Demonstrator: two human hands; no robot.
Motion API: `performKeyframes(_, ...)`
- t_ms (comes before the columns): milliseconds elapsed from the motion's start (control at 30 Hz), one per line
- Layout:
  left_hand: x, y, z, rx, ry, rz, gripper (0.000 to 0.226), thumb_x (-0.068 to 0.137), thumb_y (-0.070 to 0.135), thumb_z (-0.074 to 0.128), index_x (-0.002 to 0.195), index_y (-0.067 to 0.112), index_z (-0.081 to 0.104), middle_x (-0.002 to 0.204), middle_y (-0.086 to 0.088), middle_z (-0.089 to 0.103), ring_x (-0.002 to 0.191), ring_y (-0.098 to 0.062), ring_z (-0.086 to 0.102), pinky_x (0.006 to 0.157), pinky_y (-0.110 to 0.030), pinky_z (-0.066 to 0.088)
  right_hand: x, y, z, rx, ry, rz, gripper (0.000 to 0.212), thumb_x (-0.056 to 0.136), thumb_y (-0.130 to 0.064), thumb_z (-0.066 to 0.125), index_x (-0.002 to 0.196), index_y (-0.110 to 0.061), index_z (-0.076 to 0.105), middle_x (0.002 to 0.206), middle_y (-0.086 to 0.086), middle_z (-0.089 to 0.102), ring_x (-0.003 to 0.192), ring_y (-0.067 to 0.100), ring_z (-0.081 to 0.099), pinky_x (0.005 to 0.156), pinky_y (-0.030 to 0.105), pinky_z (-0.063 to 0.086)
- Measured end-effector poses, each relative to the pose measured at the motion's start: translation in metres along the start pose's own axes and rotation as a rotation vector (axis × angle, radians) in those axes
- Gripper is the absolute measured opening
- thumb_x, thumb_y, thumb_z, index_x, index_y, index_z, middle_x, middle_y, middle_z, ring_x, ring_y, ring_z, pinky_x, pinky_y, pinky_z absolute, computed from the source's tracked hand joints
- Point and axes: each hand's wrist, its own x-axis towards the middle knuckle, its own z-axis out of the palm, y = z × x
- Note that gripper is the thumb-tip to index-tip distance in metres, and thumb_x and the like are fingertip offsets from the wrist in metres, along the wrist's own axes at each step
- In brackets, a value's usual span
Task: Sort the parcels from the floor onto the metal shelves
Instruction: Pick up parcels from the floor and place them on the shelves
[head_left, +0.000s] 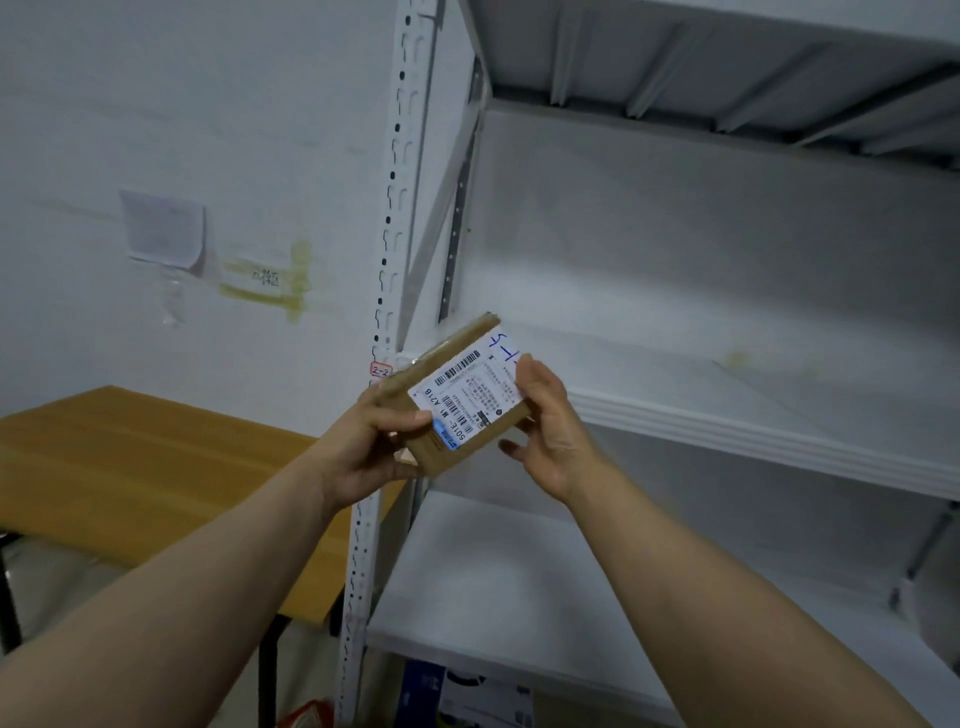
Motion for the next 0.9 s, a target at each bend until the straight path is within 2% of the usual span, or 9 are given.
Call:
performKeyframes(100,0.008,0.03,0.001,0.206,0.015,-0.02,0.091,0.064,0.0,0.077,0.144,0.024,0.042,0.125,-0.023,0.063,0.115,-0.045,0.061,0.095,-0.058,0.049,-0.002,-0.02,-0.012,-0.162,0.012,-0.077,0.111,0.056,-0.072,0.079,0.15,-0.04,0.029,0.12,-0.013,0.067,0.128,0.018,0.054,0.111,0.046,0.033)
performKeyframes(200,0.017,0.065,0.014,0.516,-0.079,-0.065,0.097,0.065,0.0,0.077,0.147,0.034,0.036,0.107,-0.017,0.073,0.098,-0.041,0.07,0.077,-0.047,0.059,-0.008,-0.04,-0.018,-0.367,-0.054,-0.101,0.119,0.048,-0.083,0.077,0.15,-0.044,0.028,0.149,-0.008,0.045,0.141,0.023,0.035,0.119,0.05,0.021)
performKeyframes(333,0.027,0.104,0.04,0.814,-0.187,-0.09,0.095,0.068,0.012,0.079,0.15,0.031,0.034,0.102,-0.013,0.074,0.093,-0.036,0.072,0.069,-0.038,0.06,-0.013,-0.061,-0.016,-0.548,-0.228,-0.102,0.128,0.043,-0.08,0.08,0.152,-0.04,0.027,0.104,-0.024,0.073,0.115,0.001,0.051,0.111,0.047,0.024)
performKeyframes(433,0.032,0.125,0.061,0.95,-0.271,-0.12,0.089,0.069,0.019,0.08,0.146,0.028,0.038,0.103,-0.013,0.074,0.094,-0.035,0.072,0.069,-0.036,0.06,-0.014,-0.066,-0.015,-0.607,-0.298,-0.084,0.102,0.067,-0.055,0.08,0.151,-0.038,0.025,0.102,-0.015,0.077,0.107,0.009,0.067,0.102,0.043,0.036)
performKeyframes(500,0.034,0.132,0.071,1.0,-0.288,-0.116,0.087,0.069,0.022,0.081,0.145,0.028,0.04,0.107,-0.011,0.072,0.091,-0.032,0.073,0.067,-0.033,0.059,-0.014,-0.067,-0.019,-0.604,-0.309,-0.081,0.092,0.072,-0.039,0.084,0.145,-0.041,0.028,0.102,-0.008,0.078,0.099,0.011,0.074,0.085,0.034,0.045)
performKeyframes(567,0.036,0.131,0.079,0.99,-0.244,-0.077,0.095,0.068,0.022,0.085,0.148,0.03,0.035,0.123,-0.01,0.062,0.088,-0.026,0.074,0.066,-0.029,0.059,-0.015,-0.069,-0.024,-0.6,-0.292,-0.075,0.092,0.071,-0.033,0.088,0.141,-0.041,0.03,0.106,-0.003,0.078,0.098,0.013,0.074,0.081,0.034,0.045)
performKeyframes(667,0.04,0.118,0.084,0.809,-0.094,0.054,0.11,0.066,0.023,0.084,0.152,0.038,0.017,0.128,-0.006,0.049,0.087,-0.022,0.074,0.07,-0.029,0.06,-0.013,-0.075,-0.032,-0.548,-0.209,-0.098,0.084,0.079,-0.036,0.083,0.146,-0.034,0.033,0.105,0.0,0.078,0.096,0.016,0.075,0.095,0.043,0.049)
performKeyframes(767,0.053,0.109,0.087,0.594,0.002,0.132,0.115,0.059,0.027,0.089,0.149,0.035,0.018,0.115,-0.005,0.067,0.101,-0.025,0.07,0.097,-0.048,0.051,-0.005,-0.094,-0.044,-0.398,-0.029,-0.191,0.08,0.074,-0.047,0.082,0.14,-0.031,0.039,0.101,-0.002,0.079,0.099,0.019,0.074,0.106,0.052,0.046)
performKeyframes(900,0.078,0.108,0.114,0.499,-0.023,0.217,0.07,0.079,0.029,0.079,0.132,0.025,0.033,0.094,0.0,0.077,0.094,-0.019,0.073,0.092,-0.053,0.054,0.001,-0.135,-0.056,-0.298,0.19,-0.376,0.075,0.063,-0.061,0.079,0.119,-0.025,0.044,0.095,-0.003,0.079,0.095,0.019,0.075,0.093,0.047,0.054)
